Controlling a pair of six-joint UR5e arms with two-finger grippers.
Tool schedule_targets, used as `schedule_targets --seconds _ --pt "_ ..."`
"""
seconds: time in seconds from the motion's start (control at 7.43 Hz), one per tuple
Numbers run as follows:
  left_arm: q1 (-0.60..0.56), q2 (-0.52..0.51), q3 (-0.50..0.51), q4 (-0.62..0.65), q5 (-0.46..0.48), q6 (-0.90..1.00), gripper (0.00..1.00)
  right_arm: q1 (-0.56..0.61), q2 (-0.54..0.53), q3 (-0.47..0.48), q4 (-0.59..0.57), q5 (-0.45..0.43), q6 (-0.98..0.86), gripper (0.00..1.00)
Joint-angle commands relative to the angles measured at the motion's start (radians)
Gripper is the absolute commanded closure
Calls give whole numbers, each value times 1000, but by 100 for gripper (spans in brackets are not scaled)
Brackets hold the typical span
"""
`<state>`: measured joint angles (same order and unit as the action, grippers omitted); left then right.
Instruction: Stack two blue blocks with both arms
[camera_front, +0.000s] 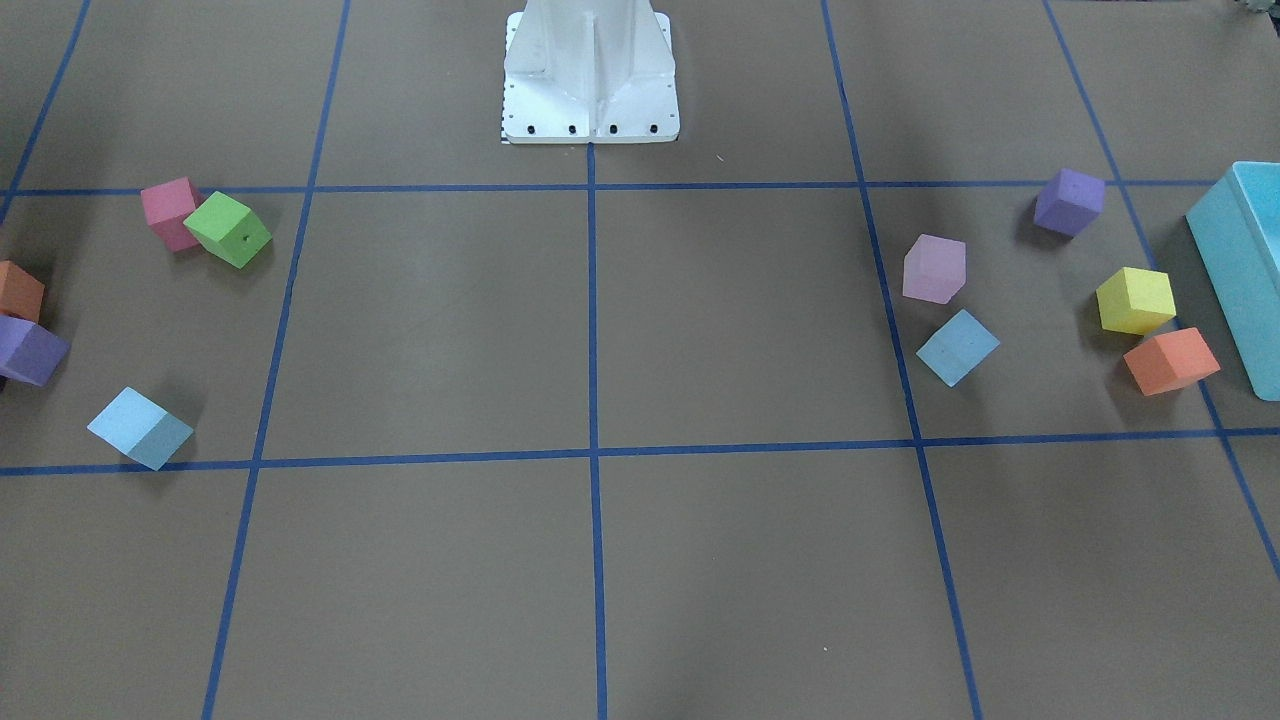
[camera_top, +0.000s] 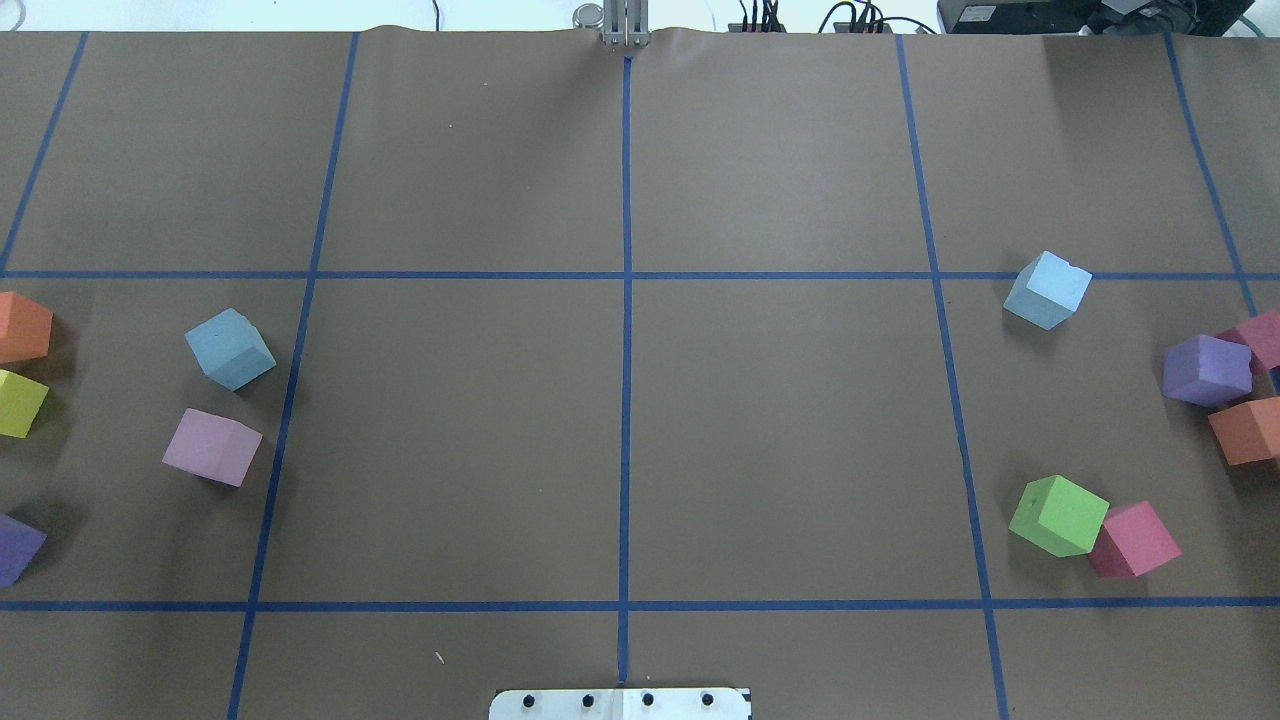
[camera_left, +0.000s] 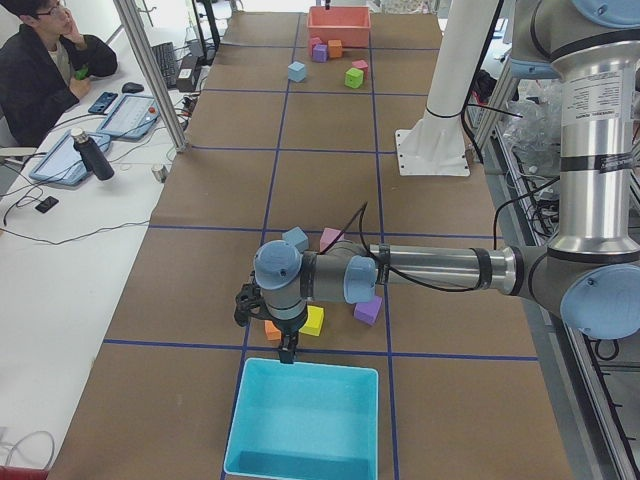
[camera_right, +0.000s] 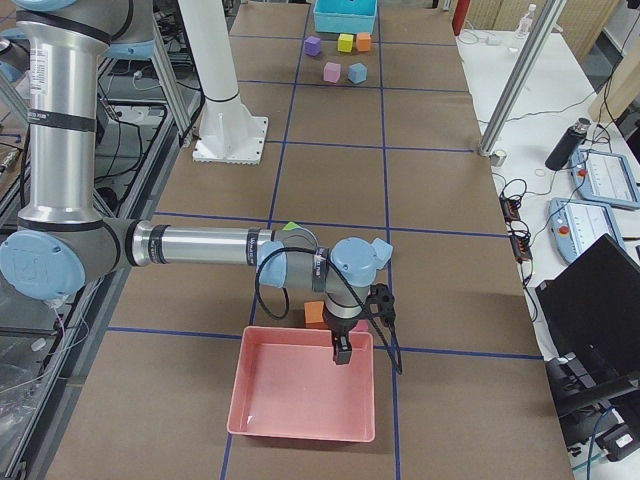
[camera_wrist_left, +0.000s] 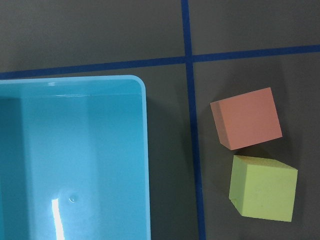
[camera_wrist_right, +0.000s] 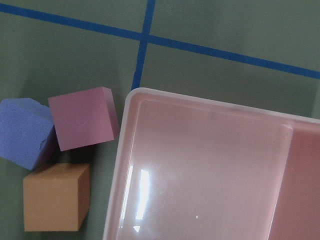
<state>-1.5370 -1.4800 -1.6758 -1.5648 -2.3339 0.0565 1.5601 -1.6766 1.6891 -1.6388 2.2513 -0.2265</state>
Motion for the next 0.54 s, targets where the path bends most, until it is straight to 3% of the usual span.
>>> schedule_targets --seconds 0.0,0.13,0.4 --pt "0 1 -1 0 1 0 1 0 -6 -3 177 -4 2 0" --pt "0 1 -1 -1 1 0 1 -2 -2 -5 210 2 25 0" --pt "0 0 -2 -3 -1 -1 1 -40 1 35 258 46 247 0"
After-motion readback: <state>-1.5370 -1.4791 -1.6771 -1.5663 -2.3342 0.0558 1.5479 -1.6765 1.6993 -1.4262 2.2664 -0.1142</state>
